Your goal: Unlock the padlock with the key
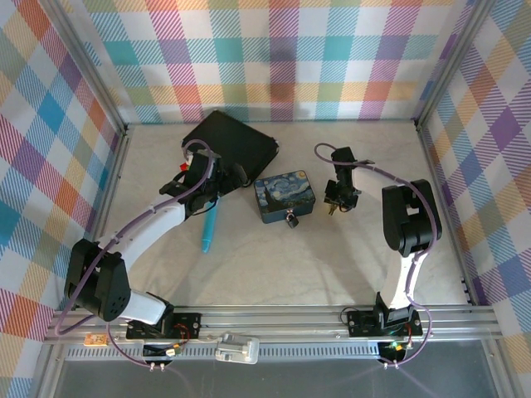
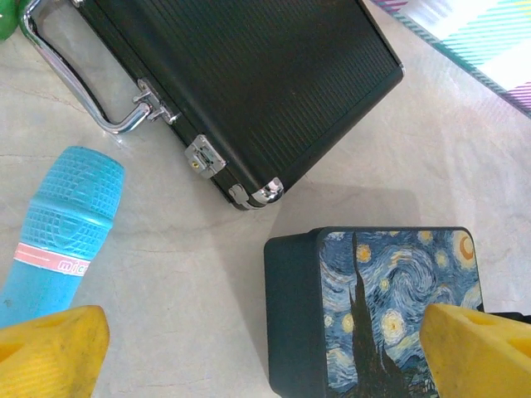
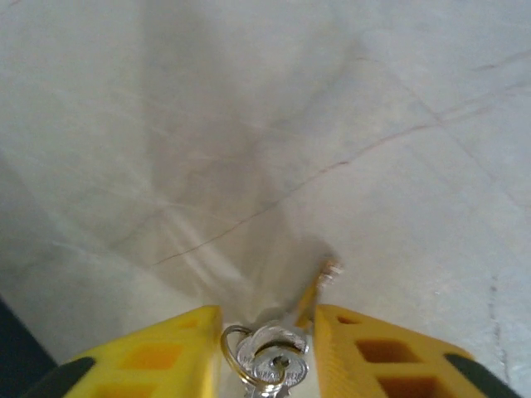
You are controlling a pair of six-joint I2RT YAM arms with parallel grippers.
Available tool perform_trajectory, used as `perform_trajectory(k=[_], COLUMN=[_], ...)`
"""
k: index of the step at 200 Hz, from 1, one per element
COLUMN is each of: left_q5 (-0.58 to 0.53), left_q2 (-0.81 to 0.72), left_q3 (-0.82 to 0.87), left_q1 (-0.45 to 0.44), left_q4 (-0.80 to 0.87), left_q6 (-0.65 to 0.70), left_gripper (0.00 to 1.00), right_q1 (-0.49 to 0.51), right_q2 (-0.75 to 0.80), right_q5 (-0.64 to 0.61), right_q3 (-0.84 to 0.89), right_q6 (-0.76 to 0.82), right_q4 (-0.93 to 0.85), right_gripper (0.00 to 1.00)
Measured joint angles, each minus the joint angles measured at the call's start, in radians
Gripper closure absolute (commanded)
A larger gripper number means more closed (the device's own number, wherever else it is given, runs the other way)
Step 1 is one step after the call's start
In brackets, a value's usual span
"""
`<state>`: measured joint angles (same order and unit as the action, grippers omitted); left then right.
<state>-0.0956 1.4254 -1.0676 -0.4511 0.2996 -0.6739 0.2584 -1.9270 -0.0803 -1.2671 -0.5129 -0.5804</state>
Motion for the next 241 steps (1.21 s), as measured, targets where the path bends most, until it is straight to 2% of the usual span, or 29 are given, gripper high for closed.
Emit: perform_trajectory(k=[29,72,104,132,178,241], left_q5=[0.001,0.001,0.01,0.034,0.11,0.253], left_q2=[0.0,-0.001,-0.01,-0.024,-0.072,-0.082], left_q3=[0.0,0.0,0.001,0.017,0.065,0.081], left_q1=[0.0,0.0,0.0,0.0,-0.005,-0.041], left_q4=[-0.021,-0.021,-0.023,-0.044,-0.097,-0.238], left_q6=[0.0,-0.012,-0.026,-0.045,-0.073,-0.092], left_gripper=[0.04,0.04,0.04,0.05,0.07,0.13], right_q1=[0.0,0.0,0.004,0.004,-0.011,-0.035], right_q2=[0.019,0.053,0.074,0.09,0.18,0.422], right_q5=[-0.019,-0.028,-0.024,0.004,0.109,0.378], right_q3=[0.033,0.08,0.103,0.117,0.142,0.185], right_q6=[-0.008,-0.011,-0.006,0.032,0.168,0.366], right_q4=[0.029,0.072,0.079,0.071,0.044,0.026], right_gripper=[0.75,0.89,0.92,1.0,1.0,1.0])
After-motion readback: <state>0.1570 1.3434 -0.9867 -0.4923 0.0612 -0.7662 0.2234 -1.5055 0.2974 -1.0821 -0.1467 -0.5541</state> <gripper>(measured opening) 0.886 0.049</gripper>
